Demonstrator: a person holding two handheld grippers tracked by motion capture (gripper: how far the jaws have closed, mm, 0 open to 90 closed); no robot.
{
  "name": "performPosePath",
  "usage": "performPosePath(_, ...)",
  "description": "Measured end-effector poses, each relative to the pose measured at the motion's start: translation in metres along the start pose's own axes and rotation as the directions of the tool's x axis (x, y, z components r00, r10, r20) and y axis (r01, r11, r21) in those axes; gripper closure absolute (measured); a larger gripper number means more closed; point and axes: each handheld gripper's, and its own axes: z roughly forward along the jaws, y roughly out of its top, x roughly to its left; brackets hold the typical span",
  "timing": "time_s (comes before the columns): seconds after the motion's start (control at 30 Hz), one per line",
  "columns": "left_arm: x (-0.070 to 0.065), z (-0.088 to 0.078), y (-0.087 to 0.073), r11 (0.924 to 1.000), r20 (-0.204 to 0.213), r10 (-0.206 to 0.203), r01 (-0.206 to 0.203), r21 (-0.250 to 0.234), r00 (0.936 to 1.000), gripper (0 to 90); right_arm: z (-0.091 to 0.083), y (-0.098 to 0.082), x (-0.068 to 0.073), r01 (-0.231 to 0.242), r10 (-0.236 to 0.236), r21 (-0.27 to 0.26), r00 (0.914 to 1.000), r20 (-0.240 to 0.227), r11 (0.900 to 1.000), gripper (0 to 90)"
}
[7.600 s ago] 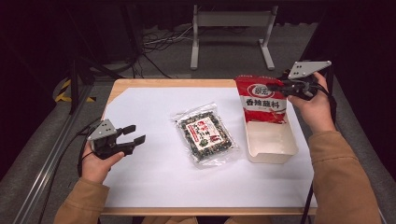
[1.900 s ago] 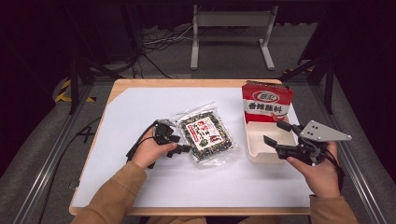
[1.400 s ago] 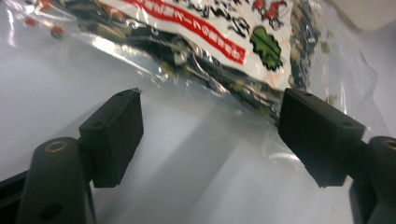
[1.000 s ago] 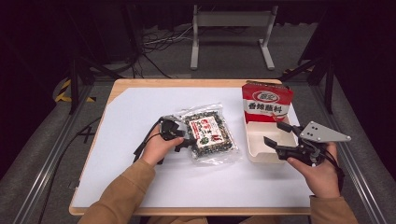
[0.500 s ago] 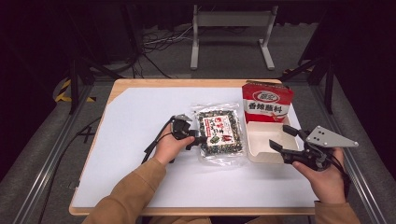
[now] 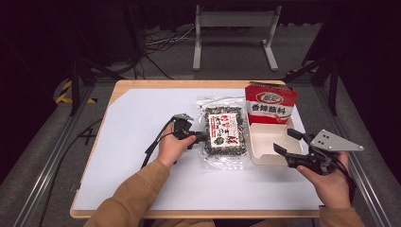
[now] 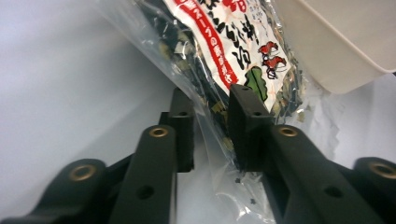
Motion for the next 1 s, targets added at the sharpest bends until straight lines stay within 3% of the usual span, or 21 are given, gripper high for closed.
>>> performPosePath(0.1, -0.001, -0.005, 0.000, 0.9998, -0.003, 0.019, -0.019, -0.002, 0.9998, 82.4, 0.002, 0.000, 0.000, -0.001, 0.001, 0.004, 1.0000, -0.004, 1.000, 30.2)
performPosePath(0.3, -0.005, -0.020, -0.003, 0.9970, -0.001, 0.035, -0.035, -0.069, 0.9994, 87.1, 0.005, 0.001, -0.001, 0.002, -0.002, 0.000, 0.9999, -0.013, 1.000, 30.2)
performPosePath(0.43, -0.012, -0.041, -0.001, 0.9878, -0.016, 0.073, -0.075, -0.137, 0.9972, 88.9, 0.010, 0.003, 0.000, 0.006, -0.006, -0.004, 0.9996, -0.026, 1.000, 30.6)
performPosePath(0.53, -0.020, -0.057, -0.001, 0.9764, -0.052, 0.131, -0.138, -0.166, 0.9900, 89.5, 0.014, 0.005, 0.001, 0.010, -0.010, -0.004, 0.9991, -0.041, 1.000, 32.5)
performPosePath(0.73, -0.034, -0.081, -0.005, 0.9457, -0.079, 0.234, -0.245, -0.213, 0.9691, 90.0, 0.026, 0.011, 0.005, 0.008, -0.010, -0.033, 0.9962, -0.086, 0.999, 38.3)
performPosePath(0.8, -0.040, -0.088, -0.006, 0.9295, -0.092, 0.277, -0.291, -0.226, 0.9563, 90.0, 0.030, 0.014, 0.006, 0.010, -0.014, -0.039, 0.9944, -0.105, 0.999, 39.3)
performPosePath(0.87, -0.044, -0.093, -0.007, 0.9210, -0.098, 0.298, -0.313, -0.232, 0.9496, 90.0, 0.033, 0.017, 0.006, 0.013, -0.018, -0.041, 0.9927, -0.119, 0.999, 39.3)
performPosePath(0.9, -0.047, -0.097, -0.007, 0.9072, -0.120, 0.329, -0.349, -0.235, 0.9365, 90.0, 0.035, 0.018, 0.007, 0.013, -0.018, -0.041, 0.9922, -0.124, 0.999, 39.2)
performPosePath(1.0, -0.056, -0.105, -0.009, 0.8947, -0.134, 0.357, -0.379, -0.236, 0.9246, 90.0, 0.042, 0.023, 0.006, 0.019, -0.023, -0.034, 0.9906, -0.135, 0.999, 38.8)
